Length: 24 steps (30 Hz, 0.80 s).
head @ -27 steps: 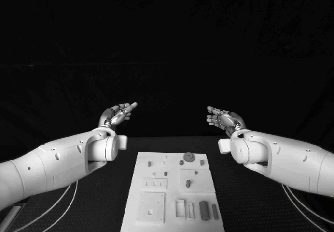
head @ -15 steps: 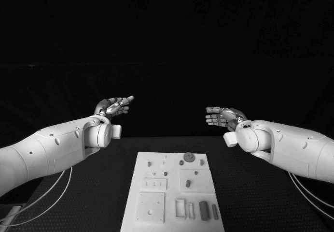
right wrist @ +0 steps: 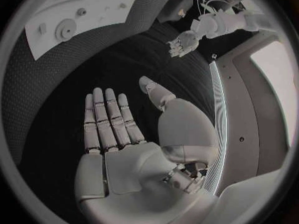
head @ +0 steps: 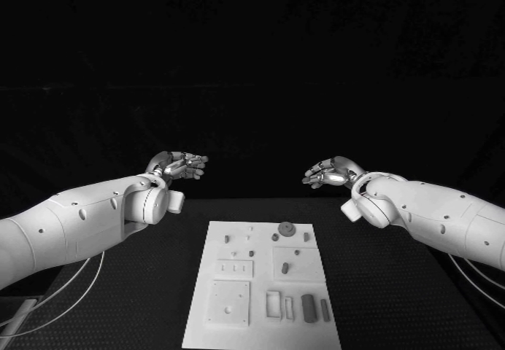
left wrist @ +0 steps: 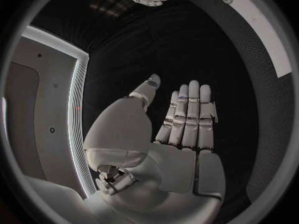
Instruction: Assemble the parts on the task board
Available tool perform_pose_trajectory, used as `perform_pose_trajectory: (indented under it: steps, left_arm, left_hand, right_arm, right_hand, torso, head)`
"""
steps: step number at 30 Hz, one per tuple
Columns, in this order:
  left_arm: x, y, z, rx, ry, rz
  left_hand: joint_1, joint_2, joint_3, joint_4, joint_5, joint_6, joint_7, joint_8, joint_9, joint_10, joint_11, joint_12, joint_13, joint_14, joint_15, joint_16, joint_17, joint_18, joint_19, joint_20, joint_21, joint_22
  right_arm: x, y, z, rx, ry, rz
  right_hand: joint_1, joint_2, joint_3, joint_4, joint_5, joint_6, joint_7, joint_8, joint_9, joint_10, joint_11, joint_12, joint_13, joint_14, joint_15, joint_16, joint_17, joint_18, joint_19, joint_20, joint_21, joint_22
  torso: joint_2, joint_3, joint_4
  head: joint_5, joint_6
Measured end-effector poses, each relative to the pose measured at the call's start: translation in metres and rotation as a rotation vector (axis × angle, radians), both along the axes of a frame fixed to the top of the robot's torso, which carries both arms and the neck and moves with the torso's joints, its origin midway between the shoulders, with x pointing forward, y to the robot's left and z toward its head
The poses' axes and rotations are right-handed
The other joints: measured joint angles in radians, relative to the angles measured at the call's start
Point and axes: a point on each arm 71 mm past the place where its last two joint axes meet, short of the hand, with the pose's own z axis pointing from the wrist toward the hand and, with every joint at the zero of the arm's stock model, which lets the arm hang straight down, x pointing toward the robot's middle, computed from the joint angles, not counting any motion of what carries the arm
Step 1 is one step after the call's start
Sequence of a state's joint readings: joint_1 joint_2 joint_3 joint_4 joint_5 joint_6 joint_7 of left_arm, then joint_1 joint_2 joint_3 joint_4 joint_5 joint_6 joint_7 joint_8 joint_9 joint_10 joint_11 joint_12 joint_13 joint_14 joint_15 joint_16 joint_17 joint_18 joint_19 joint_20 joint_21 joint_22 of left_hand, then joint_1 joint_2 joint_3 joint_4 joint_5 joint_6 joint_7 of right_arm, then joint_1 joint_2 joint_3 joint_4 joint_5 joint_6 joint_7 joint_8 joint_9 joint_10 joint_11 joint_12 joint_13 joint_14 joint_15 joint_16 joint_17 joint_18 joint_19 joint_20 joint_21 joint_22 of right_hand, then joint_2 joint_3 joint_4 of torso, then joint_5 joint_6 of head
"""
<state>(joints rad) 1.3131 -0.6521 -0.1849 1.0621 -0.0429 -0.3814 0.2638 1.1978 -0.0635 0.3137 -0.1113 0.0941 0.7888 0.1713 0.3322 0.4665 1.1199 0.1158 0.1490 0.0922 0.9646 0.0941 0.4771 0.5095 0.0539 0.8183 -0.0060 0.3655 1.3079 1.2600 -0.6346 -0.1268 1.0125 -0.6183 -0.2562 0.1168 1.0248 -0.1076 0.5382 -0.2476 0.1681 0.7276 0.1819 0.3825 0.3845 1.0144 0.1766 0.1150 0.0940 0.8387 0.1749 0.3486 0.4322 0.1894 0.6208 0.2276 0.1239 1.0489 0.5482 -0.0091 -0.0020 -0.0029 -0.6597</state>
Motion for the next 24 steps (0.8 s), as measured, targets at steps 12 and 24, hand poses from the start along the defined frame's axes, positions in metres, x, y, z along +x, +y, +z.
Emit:
perform_pose_trajectory:
  steps: [12, 24]
  left_arm:
    - [-0.031, -0.013, 0.002, -0.003, 0.005, -0.130]
    - [-0.060, -0.032, 0.006, -0.020, 0.004, -0.238]
  left_hand:
    - [-0.024, -0.011, 0.102, -0.086, -0.002, 0.049, -0.004, -0.005, 0.000, 0.103, -0.014, -0.006, 0.024, 0.036, -0.015, 0.003, 0.047, 0.000, 0.010, -0.010, 0.074, 0.000]
    - [-0.093, -0.042, 0.119, -0.105, -0.037, 0.036, 0.009, -0.025, -0.004, 0.075, 0.006, -0.054, 0.018, 0.034, -0.013, -0.020, 0.062, -0.001, -0.002, -0.010, 0.087, 0.000]
  right_arm:
    - [-0.012, 0.031, 0.002, -0.325, -0.124, 0.200]
    - [-0.021, 0.052, -0.007, -0.596, -0.229, 0.325]
  right_hand:
    - [0.044, -0.032, 0.080, -0.006, -0.042, 0.081, -0.009, 0.006, -0.003, 0.096, -0.028, 0.000, 0.014, 0.145, -0.063, 0.058, 0.073, 0.043, 0.154, -0.006, 0.054, 0.009]
    - [0.094, -0.076, 0.159, -0.001, -0.106, 0.113, -0.018, -0.003, -0.007, 0.157, -0.050, -0.029, 0.017, 0.359, -0.151, 0.126, 0.202, 0.066, 0.386, -0.079, 0.160, 0.037]
  torso:
    - [0.029, 0.0027, 0.0084]
    - [0.092, 0.0081, 0.0246]
  head:
    - [-0.009, 0.004]
    - [-0.025, 0.016]
